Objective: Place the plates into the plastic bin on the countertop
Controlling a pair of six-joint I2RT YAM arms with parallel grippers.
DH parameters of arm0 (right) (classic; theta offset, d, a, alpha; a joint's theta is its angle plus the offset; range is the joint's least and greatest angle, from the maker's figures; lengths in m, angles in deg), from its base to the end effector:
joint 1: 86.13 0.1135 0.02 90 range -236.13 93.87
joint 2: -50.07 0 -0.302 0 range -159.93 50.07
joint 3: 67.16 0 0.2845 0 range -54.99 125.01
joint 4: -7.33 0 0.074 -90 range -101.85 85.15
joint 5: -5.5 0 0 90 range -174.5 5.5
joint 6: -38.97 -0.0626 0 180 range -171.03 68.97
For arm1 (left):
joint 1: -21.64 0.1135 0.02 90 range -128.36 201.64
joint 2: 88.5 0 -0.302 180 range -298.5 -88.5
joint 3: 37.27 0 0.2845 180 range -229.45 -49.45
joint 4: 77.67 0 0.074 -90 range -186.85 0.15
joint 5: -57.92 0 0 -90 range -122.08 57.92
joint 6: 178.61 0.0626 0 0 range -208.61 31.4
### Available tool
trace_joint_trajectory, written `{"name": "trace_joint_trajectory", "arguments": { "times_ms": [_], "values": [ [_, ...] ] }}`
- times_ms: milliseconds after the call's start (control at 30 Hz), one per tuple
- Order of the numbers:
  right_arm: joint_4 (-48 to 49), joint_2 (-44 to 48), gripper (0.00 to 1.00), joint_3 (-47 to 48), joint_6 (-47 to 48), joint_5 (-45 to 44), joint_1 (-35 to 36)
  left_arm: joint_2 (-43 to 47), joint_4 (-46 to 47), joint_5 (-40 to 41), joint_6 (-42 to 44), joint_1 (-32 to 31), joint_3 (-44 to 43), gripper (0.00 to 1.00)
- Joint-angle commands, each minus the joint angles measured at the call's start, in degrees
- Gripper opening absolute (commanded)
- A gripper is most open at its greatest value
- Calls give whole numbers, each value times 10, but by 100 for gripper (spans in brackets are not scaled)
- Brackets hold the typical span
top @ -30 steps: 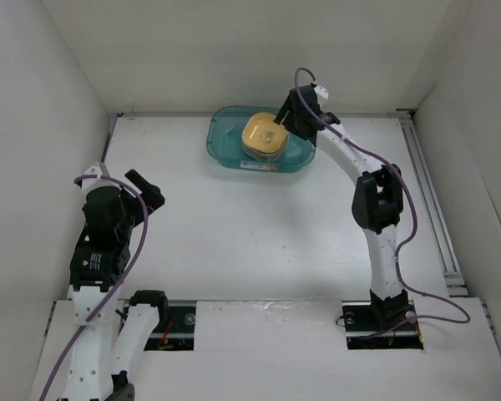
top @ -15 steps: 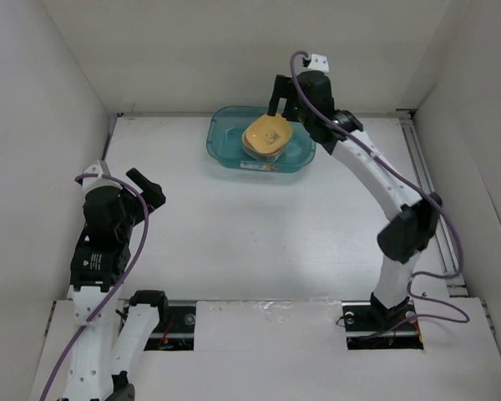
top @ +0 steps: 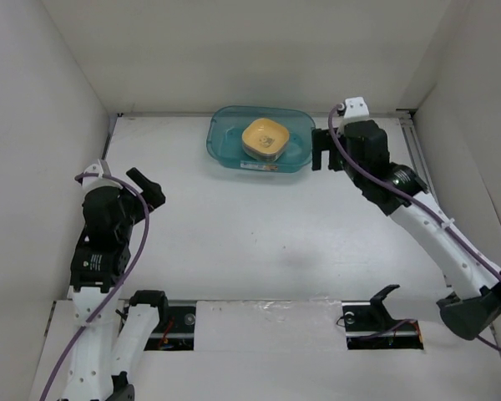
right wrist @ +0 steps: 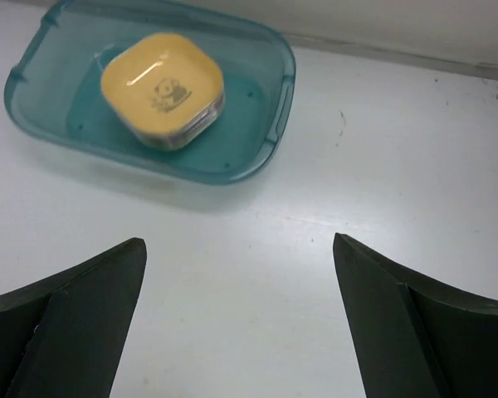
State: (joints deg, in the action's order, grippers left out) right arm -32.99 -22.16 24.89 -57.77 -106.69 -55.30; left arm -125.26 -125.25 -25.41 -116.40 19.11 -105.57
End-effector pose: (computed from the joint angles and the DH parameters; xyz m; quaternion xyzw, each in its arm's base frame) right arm 0.2861 0.1432 0.4513 -0.0610 0.8114 0.0304 0.5805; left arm 0.1516 0.0006 0.4054 -0.2085 0.7705 -0.1122 0.5918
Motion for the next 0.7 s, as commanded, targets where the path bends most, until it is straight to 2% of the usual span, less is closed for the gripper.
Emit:
{"name": "trace_joint_trajectory", "arguments": {
  "times_ms": [0,167,333,500,667],
  "values": [
    [-51,97,100,5,37,-42,38,0,16,20,12,1,-29,100],
    [-114,217,100,-1,50,-80,86,19,3,20,12,1,-71,100],
    [-183,314,100,5,50,-73,86,50,-5,25,20,1,-102,100],
    [-241,344,100,-2,50,-97,86,120,16,23,20,1,-88,100],
    [-258,362,100,-2,50,-116,81,114,9,16,20,1,-88,100]
  ]
}}
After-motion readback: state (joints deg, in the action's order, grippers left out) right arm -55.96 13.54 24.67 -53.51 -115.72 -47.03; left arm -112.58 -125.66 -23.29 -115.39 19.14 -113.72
